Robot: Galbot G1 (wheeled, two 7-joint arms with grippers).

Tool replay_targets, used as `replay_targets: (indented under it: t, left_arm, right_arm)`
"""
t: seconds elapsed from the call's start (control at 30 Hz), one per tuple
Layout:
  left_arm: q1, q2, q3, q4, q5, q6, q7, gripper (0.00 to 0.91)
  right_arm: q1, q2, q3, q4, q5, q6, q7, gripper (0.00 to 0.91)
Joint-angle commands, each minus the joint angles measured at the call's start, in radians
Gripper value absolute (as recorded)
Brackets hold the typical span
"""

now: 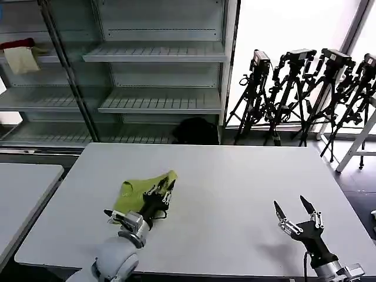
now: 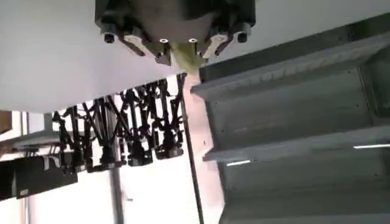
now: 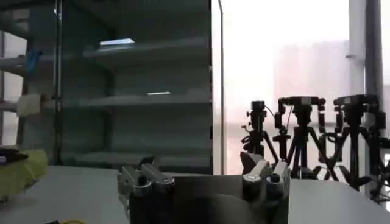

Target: Fold and organize the clothes.

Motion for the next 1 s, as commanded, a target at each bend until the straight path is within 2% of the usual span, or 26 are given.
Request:
replay_targets:
  t: [0.03,0.1,0.17,0.23,0.3,0.4,0.43,0.47,0.5,0.57,0.67,0.83,1.0]
  left_arm:
    - [-0.151,-0.019,0.087,-0.089,-0.042,0.083,-0.188,0.907]
    - [-0.092,0.002,0.022,-0.150,-0.019,0.096,-0.181,0.907]
    - [0.010,0.032,-0.070,-0.206,0.018,0.161,-0.127,0.907]
    - [0.072,0.054,-0.121,-0.264,0.062,0.209,-0.107,0.907]
    - [0.197,0.063,-0.186,-0.300,0.128,0.212,-0.088,0.907]
    - [0.374,0.051,-0.300,-0.353,0.139,0.211,-0.010,0.907]
    - [0.407,0.043,-0.333,-0.362,0.138,0.206,-0.003,0.907]
    - [0.428,0.034,-0.355,-0.372,0.137,0.202,0.002,0.907]
    - [0.459,0.022,-0.379,-0.385,0.136,0.200,0.006,0.907]
    - [0.490,0.003,-0.407,-0.396,0.136,0.195,0.010,0.907]
    - [0.507,-0.023,-0.425,-0.396,0.148,0.187,0.011,0.907]
    - [0.507,-0.065,-0.418,-0.376,0.177,0.180,0.006,0.907]
    - [0.501,-0.070,-0.413,-0.365,0.195,0.178,0.008,0.907]
  right_arm:
    - [0.052,0.005,-0.049,0.008,-0.021,-0.079,0.037,0.907]
    - [0.093,0.011,-0.088,0.023,-0.020,-0.136,0.060,0.907]
    - [0.151,0.031,-0.165,0.062,0.013,-0.273,0.119,0.907]
    - [0.215,0.052,-0.240,0.085,0.023,-0.351,0.134,0.907]
    - [0.351,0.093,-0.379,0.092,-0.013,-0.428,0.173,0.907]
    - [0.502,0.163,-0.528,0.070,-0.020,-0.517,0.267,0.907]
    - [0.566,0.203,-0.595,0.043,-0.013,-0.554,0.334,0.907]
    - [0.608,0.228,-0.655,0.015,-0.009,-0.571,0.381,0.907]
    - [0.655,0.254,-0.702,-0.014,0.004,-0.584,0.402,0.907]
    - [0.723,0.289,-0.765,-0.078,0.021,-0.599,0.423,0.907]
    - [0.762,0.337,-0.805,-0.149,0.065,-0.619,0.457,0.907]
    - [0.774,0.405,-0.827,-0.226,0.083,-0.627,0.462,0.907]
    - [0.774,0.413,-0.834,-0.248,0.082,-0.630,0.456,0.907]
